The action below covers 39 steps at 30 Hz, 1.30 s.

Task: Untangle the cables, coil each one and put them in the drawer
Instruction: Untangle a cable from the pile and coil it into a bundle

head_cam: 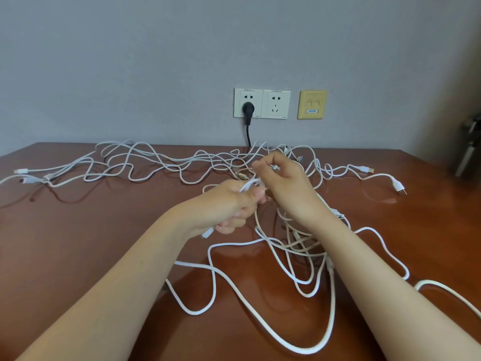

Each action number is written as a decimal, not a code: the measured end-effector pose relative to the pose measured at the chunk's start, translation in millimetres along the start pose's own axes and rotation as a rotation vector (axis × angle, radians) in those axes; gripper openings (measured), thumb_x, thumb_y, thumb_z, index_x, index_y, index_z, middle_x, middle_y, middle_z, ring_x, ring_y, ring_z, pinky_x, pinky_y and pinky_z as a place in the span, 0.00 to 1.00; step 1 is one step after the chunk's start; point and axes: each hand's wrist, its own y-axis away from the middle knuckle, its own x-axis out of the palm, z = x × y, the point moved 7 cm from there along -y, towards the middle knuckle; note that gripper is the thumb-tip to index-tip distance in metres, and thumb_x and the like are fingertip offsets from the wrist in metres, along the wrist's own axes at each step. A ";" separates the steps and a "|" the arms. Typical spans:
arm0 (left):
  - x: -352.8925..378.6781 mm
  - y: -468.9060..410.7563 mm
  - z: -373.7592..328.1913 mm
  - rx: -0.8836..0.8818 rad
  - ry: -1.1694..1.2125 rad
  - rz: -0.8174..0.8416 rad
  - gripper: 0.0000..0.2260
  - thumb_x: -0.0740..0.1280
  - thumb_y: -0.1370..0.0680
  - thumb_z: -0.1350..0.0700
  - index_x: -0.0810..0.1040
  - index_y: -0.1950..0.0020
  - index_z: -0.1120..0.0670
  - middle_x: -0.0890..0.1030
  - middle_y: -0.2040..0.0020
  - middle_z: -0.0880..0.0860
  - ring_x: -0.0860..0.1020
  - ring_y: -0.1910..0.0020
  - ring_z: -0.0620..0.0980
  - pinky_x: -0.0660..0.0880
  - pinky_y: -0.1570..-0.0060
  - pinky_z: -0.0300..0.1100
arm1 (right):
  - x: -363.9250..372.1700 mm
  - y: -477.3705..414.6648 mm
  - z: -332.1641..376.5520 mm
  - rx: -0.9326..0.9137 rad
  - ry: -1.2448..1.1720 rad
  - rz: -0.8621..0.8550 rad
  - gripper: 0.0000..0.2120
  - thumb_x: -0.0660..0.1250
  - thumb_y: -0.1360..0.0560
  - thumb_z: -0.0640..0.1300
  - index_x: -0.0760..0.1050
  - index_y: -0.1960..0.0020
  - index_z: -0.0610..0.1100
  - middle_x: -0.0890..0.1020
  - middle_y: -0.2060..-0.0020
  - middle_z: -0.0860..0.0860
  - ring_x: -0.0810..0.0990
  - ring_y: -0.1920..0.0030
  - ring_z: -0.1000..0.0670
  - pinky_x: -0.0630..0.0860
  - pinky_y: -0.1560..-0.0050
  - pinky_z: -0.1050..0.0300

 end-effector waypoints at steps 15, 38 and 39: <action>-28.2 -8.2 5.1 0.109 -0.202 -0.249 0.14 0.60 0.20 0.51 0.67 0.65 0.51 0.64 0.77 0.45 0.61 0.80 0.41 0.59 0.78 0.34 | 0.5 -1.8 4.0 -0.088 0.108 0.016 0.18 0.57 0.20 0.39 0.67 0.68 0.49 0.70 0.81 0.60 0.67 0.77 0.60 0.59 0.69 0.61; -25.5 -9.0 2.3 0.164 0.260 -0.425 0.15 0.53 0.17 0.55 0.74 0.59 0.54 0.62 0.84 0.45 0.60 0.85 0.41 0.55 0.83 0.27 | 24.6 8.0 -2.6 -0.083 0.350 0.200 0.15 0.57 0.20 0.44 0.75 0.64 0.44 0.70 0.80 0.55 0.68 0.75 0.57 0.62 0.69 0.64; -28.2 -9.4 4.0 0.143 0.282 -0.433 0.15 0.53 0.17 0.54 0.74 0.60 0.54 0.62 0.83 0.45 0.60 0.84 0.42 0.54 0.82 0.27 | 24.8 7.6 -3.7 -0.030 0.228 0.230 0.16 0.57 0.20 0.44 0.74 0.65 0.45 0.68 0.83 0.56 0.66 0.79 0.57 0.60 0.73 0.67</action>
